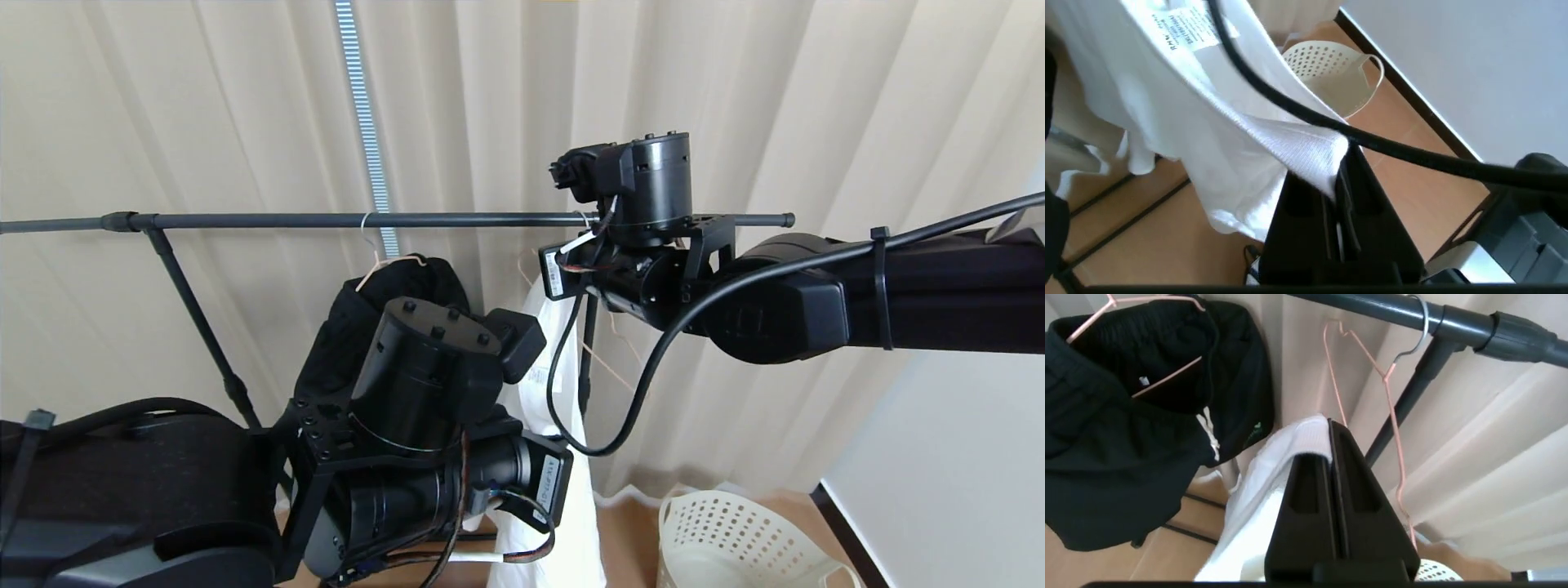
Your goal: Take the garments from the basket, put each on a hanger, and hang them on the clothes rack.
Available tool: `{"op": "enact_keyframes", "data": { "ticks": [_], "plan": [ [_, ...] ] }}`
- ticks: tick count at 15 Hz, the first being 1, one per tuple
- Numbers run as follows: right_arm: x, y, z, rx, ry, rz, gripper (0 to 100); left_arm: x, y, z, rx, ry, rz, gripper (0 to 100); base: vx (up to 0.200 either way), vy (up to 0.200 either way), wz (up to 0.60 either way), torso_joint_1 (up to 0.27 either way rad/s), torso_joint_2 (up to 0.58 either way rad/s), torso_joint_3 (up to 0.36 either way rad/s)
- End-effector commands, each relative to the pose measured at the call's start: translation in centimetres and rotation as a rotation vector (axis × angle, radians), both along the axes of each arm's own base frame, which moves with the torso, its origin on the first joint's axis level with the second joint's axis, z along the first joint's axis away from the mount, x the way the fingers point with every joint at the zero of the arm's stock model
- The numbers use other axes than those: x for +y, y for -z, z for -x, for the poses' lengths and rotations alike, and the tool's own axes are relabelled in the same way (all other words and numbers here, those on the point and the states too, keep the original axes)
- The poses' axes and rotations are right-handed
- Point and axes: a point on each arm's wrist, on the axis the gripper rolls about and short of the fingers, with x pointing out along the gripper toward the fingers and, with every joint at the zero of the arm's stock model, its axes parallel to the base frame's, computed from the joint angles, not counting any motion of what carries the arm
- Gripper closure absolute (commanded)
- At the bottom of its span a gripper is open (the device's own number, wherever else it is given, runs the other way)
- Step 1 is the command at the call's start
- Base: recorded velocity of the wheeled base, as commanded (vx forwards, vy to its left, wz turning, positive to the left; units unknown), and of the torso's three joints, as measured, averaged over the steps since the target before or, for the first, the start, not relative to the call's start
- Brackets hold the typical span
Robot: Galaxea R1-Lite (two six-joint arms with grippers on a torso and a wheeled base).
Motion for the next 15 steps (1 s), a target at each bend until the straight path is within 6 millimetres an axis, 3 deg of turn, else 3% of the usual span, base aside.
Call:
{"op": "enact_keyframes", "data": {
  "ticks": [1, 4, 7, 11, 13, 15],
  "plan": [
    [-1.5, -0.7, 0.3, -0.014, 0.072, 0.005, 100, 1.6, -0.1, 0.4, -0.003, -0.030, -0.007, 100, 0.000, 0.000, 0.00, 0.000, 0.00, 0.000],
    [-4.4, -2.0, 2.5, -0.017, 0.123, 0.013, 100, 4.1, -0.7, 1.8, -0.017, -0.047, -0.001, 100, 0.000, 0.000, 0.00, 0.000, 0.00, 0.000],
    [-8.3, -2.3, 6.0, -0.010, 0.228, 0.059, 100, 5.2, -0.6, 0.4, -0.017, -0.107, -0.004, 100, 0.000, 0.000, 0.00, 0.000, 0.00, 0.000],
    [-11.7, -1.3, 10.1, 0.020, 0.284, 0.162, 100, 2.4, 0.1, -2.7, -0.021, -0.110, -0.011, 100, 0.000, 0.000, 0.00, 0.000, 0.00, 0.000],
    [-12.5, -1.5, 10.9, 0.014, 0.293, 0.247, 100, 1.2, 0.6, -4.0, -0.021, -0.114, -0.015, 100, 0.000, 0.000, 0.00, 0.000, 0.00, 0.000],
    [-13.4, -1.7, 10.4, 0.013, 0.335, 0.255, 100, 0.3, 1.0, -5.4, -0.022, -0.120, -0.021, 100, 0.000, 0.000, 0.00, 0.000, 0.00, 0.000]
  ]
}}
